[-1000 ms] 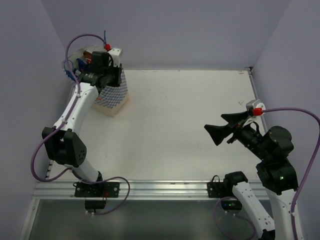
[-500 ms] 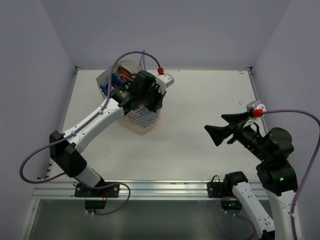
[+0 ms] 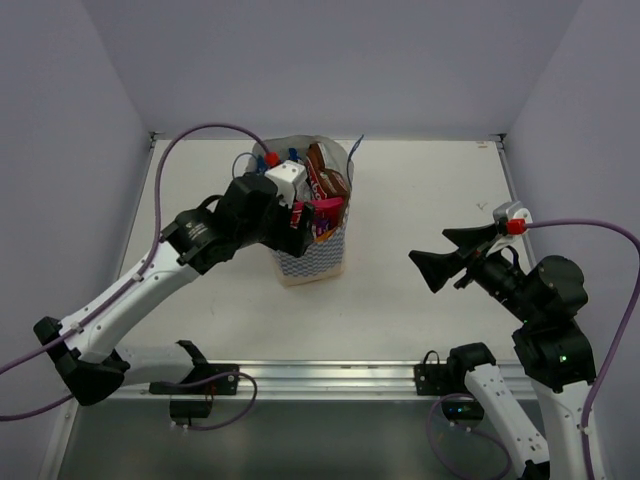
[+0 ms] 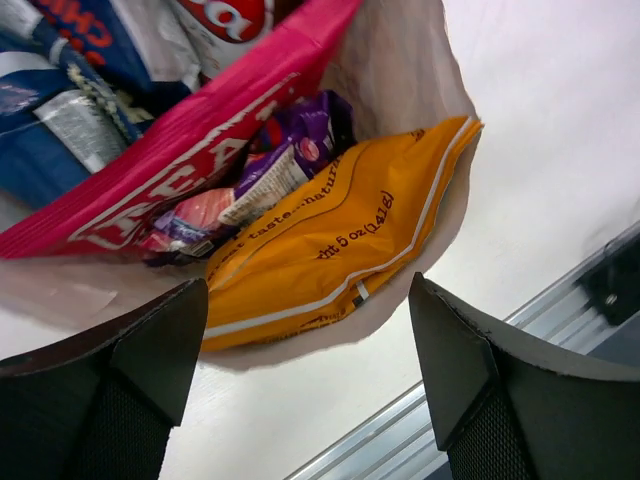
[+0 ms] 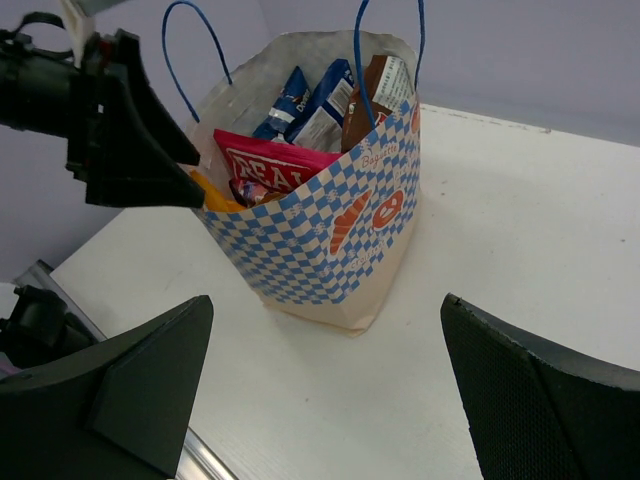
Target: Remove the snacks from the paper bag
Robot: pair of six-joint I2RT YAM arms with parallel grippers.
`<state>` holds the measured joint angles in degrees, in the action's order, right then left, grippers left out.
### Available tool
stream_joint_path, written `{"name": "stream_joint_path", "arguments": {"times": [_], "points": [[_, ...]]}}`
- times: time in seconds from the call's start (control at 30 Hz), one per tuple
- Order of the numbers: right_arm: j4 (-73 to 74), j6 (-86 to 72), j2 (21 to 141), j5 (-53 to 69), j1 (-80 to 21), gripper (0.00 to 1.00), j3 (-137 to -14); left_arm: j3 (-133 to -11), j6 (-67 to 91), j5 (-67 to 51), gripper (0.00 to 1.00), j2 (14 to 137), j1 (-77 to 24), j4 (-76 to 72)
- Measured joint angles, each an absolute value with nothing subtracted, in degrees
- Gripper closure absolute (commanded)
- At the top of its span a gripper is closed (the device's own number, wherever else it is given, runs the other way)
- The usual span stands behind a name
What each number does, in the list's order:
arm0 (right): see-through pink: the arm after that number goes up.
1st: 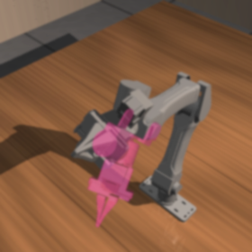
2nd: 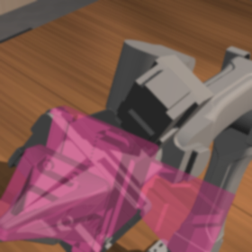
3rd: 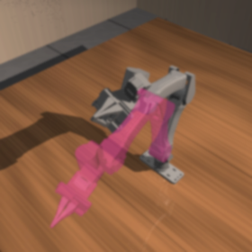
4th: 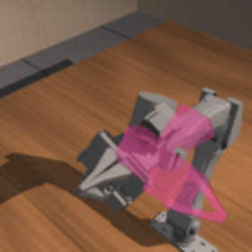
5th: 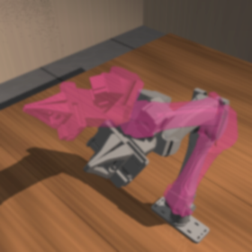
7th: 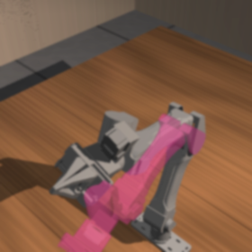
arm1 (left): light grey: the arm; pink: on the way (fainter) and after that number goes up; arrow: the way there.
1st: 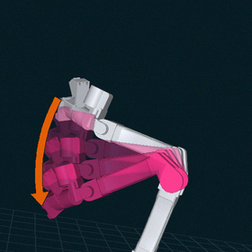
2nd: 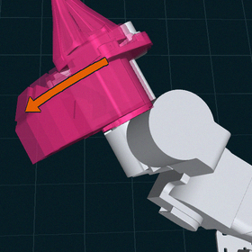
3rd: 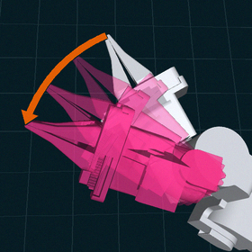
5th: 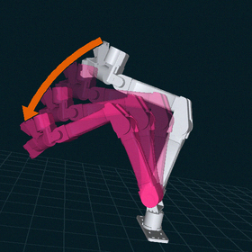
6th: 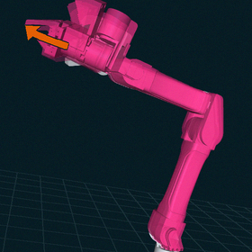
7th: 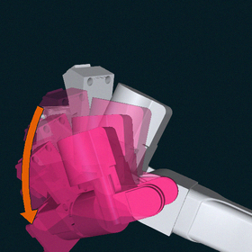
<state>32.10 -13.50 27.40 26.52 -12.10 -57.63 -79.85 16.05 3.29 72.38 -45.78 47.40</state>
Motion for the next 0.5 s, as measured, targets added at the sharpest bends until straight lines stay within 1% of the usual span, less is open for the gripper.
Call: {"name": "stream_joint_path", "arguments": {"times": [0.1, 0.2, 0.33, 0.43, 0.5], "points": [[32.1, -13.5, 27.4, 26.5, -12.1, 0.01, -57.6, -79.8, 22.2, 7.6, 0.11, 68.0, -45.8, 47.4], [32.1, -13.5, 27.4, 26.6, -12.1, 0.01, -57.6, -79.8, 27.6, 13.7, 0.14, 64.2, -45.8, 47.5], [32.1, -13.5, 27.4, 26.5, -12.1, 0.01, -57.6, -78.9, 32.0, 23.0, 0.13, 62.0, -45.1, 47.4], [32.1, -13.5, 27.4, 26.5, -12.1, 0.01, -57.6, -77.4, 32.6, 25.4, 0.16, 62.8, -42.4, 46.6], [32.1, -13.5, 27.3, 26.6, -12.1, 0.01, -57.6, -76.1, 32.5, 25.4, 0.19, 64.4, -37.1, 44.5]]}}
